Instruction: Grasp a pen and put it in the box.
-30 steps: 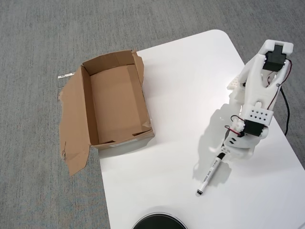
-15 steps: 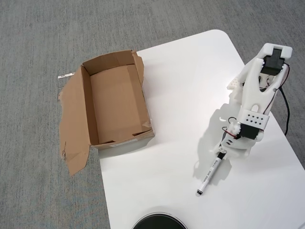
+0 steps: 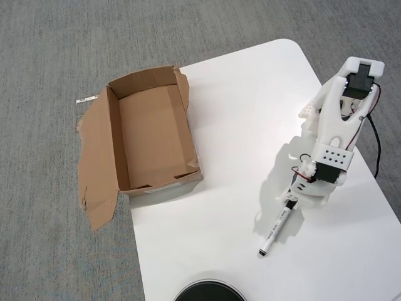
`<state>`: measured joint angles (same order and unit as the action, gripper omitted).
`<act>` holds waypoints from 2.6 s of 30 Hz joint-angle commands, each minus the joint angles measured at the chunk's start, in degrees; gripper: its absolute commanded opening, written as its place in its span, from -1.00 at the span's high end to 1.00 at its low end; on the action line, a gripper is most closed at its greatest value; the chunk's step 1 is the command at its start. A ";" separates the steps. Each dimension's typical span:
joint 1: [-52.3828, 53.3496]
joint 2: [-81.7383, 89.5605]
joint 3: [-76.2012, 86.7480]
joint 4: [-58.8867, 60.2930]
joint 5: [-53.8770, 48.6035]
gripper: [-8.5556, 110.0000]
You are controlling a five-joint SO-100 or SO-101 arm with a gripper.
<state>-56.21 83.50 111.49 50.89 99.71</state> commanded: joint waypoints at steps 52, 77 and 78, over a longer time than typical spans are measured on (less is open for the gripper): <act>12.61 16.96 -5.14 -0.09 -10.68 0.85; 43.55 16.00 -31.60 -0.18 -21.75 0.85; 44.34 16.00 -31.60 -0.18 -21.75 0.85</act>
<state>-14.28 97.56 82.40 51.33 78.35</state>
